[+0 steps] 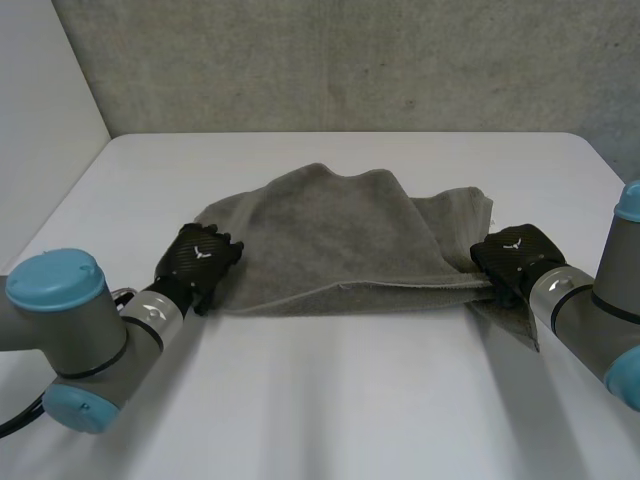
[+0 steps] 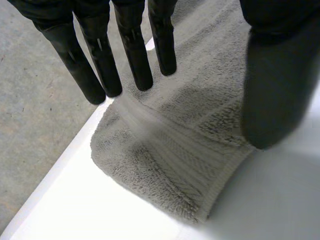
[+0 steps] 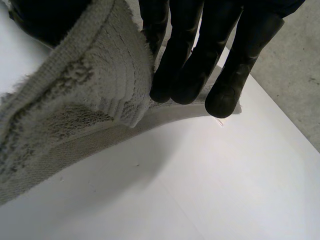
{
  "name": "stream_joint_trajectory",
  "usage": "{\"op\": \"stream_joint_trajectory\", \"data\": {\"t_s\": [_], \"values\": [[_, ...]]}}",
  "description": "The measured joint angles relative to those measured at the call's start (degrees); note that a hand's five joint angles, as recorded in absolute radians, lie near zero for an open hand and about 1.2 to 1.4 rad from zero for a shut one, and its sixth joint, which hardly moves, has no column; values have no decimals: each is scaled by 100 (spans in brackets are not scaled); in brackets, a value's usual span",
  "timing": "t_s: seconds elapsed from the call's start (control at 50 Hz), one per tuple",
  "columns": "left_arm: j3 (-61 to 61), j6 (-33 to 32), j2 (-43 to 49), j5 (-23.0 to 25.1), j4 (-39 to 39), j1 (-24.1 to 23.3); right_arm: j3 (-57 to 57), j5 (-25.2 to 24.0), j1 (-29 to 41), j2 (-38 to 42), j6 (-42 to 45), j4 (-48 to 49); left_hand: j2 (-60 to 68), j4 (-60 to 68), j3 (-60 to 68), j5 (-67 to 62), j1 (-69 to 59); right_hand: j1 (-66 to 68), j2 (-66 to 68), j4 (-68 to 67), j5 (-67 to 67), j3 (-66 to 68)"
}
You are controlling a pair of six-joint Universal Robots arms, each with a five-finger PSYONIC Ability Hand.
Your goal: Fold the towel.
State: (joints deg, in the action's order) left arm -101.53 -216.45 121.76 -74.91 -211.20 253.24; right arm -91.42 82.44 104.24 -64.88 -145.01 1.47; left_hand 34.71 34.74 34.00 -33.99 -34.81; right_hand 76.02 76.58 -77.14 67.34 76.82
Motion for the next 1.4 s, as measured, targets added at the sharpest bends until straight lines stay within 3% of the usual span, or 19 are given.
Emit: {"op": "stream_joint_trajectory", "data": {"t_s": [0.28, 0.8, 0.98, 1.02, 1.08, 1.22, 1.4], "values": [[56, 278, -531, 248, 1103, 345, 1, 0, 11, 2, 0, 10, -570, -539, -572, 650, 551, 3, 1, 0, 0, 0], [983, 330, 393, 244, 1107, 453, -7, -9, 35, 37, 0, 20, 303, 291, 379, -393, -282, 4, 1, 0, 0, 0], [1354, 317, 649, 233, 1107, 423, 12, -6, 25, 35, -9, 47, 1660, 1693, 1748, -1708, -1657, 5, 1, 0, 0, 0], [1470, 306, 726, 228, 1108, 419, 29, -3, 21, 18, -15, 65, 3402, 3408, 3432, -3345, -3411, 5, 2, 0, 0, 0], [1597, 304, 791, 215, 1111, 418, 61, -1, 18, -20, -29, 78, 5014, 5078, 5134, -5057, -5016, 22, 1, 0, 0, 0], [1738, 361, 571, 100, 1128, 435, 340, 9, 18, -338, -238, 39, 5267, 5288, 5450, -5237, -5099, 38, 2, 0, 0, 0], [1661, 707, -722, -64, 1144, 465, 1022, -62, 29, -1155, -508, -269, 5267, 5288, 5469, -5237, -5099, 82, 2, 0, 0, 0]]}}
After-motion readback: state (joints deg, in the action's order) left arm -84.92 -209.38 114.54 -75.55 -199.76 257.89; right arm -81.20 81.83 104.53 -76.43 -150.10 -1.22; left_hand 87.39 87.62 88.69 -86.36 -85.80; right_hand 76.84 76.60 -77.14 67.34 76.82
